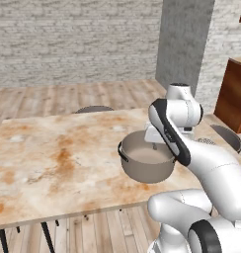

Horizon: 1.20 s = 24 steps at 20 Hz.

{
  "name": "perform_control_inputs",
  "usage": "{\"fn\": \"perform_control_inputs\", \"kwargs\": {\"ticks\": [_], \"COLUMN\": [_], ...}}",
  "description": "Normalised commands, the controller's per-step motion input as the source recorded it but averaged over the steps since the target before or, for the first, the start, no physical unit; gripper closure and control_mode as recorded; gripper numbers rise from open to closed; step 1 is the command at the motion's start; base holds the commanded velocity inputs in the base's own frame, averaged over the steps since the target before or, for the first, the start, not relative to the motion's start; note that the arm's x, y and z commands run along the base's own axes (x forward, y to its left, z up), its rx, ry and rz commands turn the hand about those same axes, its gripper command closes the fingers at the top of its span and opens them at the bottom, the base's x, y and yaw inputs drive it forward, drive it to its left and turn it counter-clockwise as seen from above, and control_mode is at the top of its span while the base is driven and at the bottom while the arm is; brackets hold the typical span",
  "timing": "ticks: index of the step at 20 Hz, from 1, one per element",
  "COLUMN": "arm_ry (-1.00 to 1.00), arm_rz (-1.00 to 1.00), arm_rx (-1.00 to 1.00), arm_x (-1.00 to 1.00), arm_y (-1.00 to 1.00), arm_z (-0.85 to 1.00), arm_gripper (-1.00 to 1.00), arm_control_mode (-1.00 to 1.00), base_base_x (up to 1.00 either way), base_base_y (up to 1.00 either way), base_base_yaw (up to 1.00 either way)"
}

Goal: Pick the pot and strainer and place them in the sink. Then turn on the water.

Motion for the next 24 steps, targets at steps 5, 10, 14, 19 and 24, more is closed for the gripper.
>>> {"fn": "perform_control_inputs", "kwargs": {"ticks": [5, 10, 14, 19, 24], "arm_ry": [-0.01, 0.0, 0.0, 0.0, 0.0], "arm_rz": [-0.02, -0.04, -0.05, -0.06, -0.07], "arm_rx": [0.0, 0.0, 0.0, 0.0, 0.0], "arm_x": [0.0, 0.01, 0.03, 0.03, 0.09], "arm_y": [0.0, 0.0, 0.0, 0.0, 0.0], "arm_z": [-0.27, -0.22, -0.17, -0.14, -0.06], "arm_gripper": [-1.0, -1.0, -1.0, -1.0, -1.0], "arm_control_mode": [-1.0, -1.0, -1.0, -1.0, -1.0], "base_base_x": [0.0, 0.0, 0.0, 0.0, 0.0], "base_base_y": [0.0, 0.0, 0.0, 0.0, 0.0], "base_base_yaw": [0.0, 0.0, 0.0, 0.0, 0.0]}}
